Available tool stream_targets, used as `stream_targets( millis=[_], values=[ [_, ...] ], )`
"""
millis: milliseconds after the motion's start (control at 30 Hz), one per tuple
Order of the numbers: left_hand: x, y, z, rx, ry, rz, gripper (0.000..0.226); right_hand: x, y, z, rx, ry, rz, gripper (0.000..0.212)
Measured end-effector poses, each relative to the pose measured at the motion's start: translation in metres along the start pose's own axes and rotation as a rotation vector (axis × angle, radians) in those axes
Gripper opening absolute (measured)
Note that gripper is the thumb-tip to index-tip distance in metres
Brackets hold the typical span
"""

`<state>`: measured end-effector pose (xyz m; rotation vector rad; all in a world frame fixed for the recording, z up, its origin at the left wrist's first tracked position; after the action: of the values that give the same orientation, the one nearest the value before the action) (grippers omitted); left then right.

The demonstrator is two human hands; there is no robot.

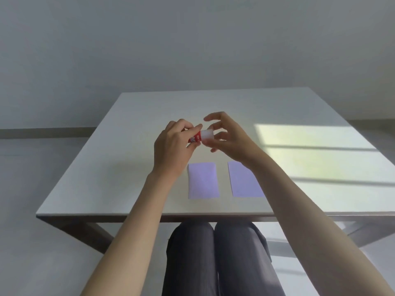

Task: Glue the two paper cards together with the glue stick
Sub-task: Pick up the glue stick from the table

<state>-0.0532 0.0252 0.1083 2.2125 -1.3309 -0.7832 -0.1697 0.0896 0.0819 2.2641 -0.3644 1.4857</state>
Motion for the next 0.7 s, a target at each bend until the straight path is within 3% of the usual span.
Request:
stream_targets(
  millis=[33, 167, 233, 300, 367, 433, 533, 700],
  values=[
    [-0.001, 0.000, 0.001, 0.006, 0.000, 0.007, 0.037, -0.003, 0.000, -0.002, -0.022, 0.002, 0.036, 0.034],
    [-0.001, 0.000, 0.008, 0.025, -0.003, 0.020, 0.041, -0.003, 0.000, -0.009, -0.124, -0.030, 0.023, 0.013],
    [0.009, -0.001, 0.011, 0.040, -0.066, -0.057, 0.041, -0.006, 0.001, -0.027, -0.210, -0.017, -0.006, 0.005],
    [0.022, -0.004, 0.015, 0.054, -0.183, -0.170, 0.034, -0.017, 0.005, -0.060, -0.378, -0.120, 0.010, 0.015],
    [0.032, -0.008, 0.018, 0.044, -0.366, -0.273, 0.022, -0.032, 0.009, -0.086, -0.469, -0.377, 0.051, 0.022],
    [0.037, -0.011, 0.022, 0.016, -0.580, -0.392, 0.010, -0.060, 0.013, -0.097, -0.429, -0.584, 0.154, 0.037],
    [0.036, -0.015, 0.024, -0.044, -0.737, -0.482, 0.014, -0.097, 0.007, -0.098, -0.339, -0.619, 0.265, 0.066],
    [0.031, -0.014, 0.023, -0.094, -0.889, -0.517, 0.026, -0.120, 0.001, -0.091, -0.252, -0.646, 0.276, 0.077]
  ],
)
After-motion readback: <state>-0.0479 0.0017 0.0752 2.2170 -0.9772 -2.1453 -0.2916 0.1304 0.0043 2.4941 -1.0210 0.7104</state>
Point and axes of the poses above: each hand's wrist, its own y-axis towards the middle knuckle, its own z-axis out of the palm, x = y × z, the point moved 8 cm from there along y, towards the middle knuckle, and after that the axes turned 1 degree about x, right-handed, at the moved point
